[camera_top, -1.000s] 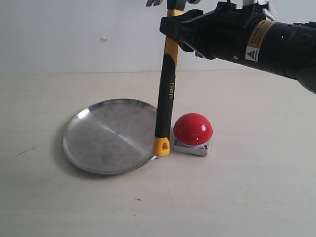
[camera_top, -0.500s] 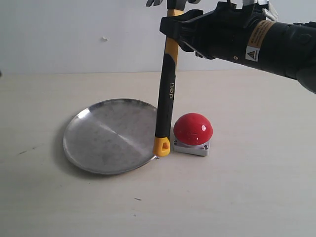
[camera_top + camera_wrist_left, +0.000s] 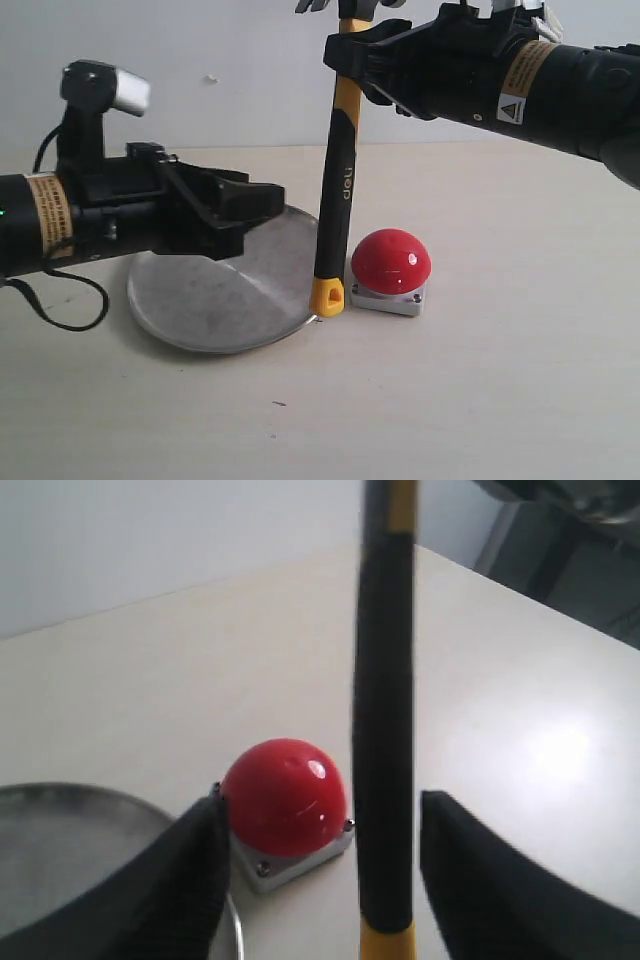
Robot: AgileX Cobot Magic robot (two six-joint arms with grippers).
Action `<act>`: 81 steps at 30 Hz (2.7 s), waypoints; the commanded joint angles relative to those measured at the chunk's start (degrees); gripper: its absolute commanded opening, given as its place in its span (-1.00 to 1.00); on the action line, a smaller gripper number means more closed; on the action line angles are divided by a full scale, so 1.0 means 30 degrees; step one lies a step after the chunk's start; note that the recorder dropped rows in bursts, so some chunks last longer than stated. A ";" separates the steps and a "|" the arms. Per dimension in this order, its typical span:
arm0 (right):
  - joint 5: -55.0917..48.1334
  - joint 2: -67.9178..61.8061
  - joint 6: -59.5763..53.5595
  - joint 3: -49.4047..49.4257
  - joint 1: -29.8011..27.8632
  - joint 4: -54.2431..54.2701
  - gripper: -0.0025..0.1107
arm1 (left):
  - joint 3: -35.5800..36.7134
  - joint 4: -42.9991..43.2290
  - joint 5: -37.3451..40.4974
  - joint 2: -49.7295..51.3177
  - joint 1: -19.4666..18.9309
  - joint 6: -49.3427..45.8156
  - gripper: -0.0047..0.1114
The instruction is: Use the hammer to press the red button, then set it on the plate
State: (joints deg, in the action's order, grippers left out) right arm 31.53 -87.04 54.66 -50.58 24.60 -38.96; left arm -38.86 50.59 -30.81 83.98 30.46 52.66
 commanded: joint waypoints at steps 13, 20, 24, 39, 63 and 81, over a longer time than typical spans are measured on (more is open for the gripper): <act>0.1383 0.0292 0.0040 -0.0115 0.0029 0.0378 -0.96 | -0.1322 -0.1623 -0.0728 0.2522 0.1656 -0.1981 0.46; 0.1383 0.0292 0.0040 -0.0115 0.0029 0.0602 -0.96 | -0.2205 -0.1737 -0.0679 0.3321 0.1872 -0.2015 0.46; 0.1383 0.0292 0.0835 -0.0115 0.0029 0.0595 -0.96 | -0.3073 -0.1737 -0.0844 0.4453 0.1872 -0.2015 0.46; 0.1383 0.0292 0.0796 -0.0115 0.0029 0.0601 -0.96 | -0.3994 -0.1413 -0.1336 0.6330 0.1872 -0.2015 -0.91; 0.0798 0.0292 0.0681 -0.0115 0.0029 -0.0133 -0.28 | -0.3947 -0.3667 -0.1209 0.5213 0.1533 -0.3565 -0.92; -0.1081 0.0361 -0.1343 -0.0418 0.0029 -0.0215 0.05 | -0.0299 -0.4453 -0.7023 0.4045 -0.4462 -0.3381 -0.92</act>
State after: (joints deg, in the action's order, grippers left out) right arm 28.63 -86.55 51.20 -51.34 24.60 -39.61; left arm -40.40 38.81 -43.89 97.75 19.83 42.62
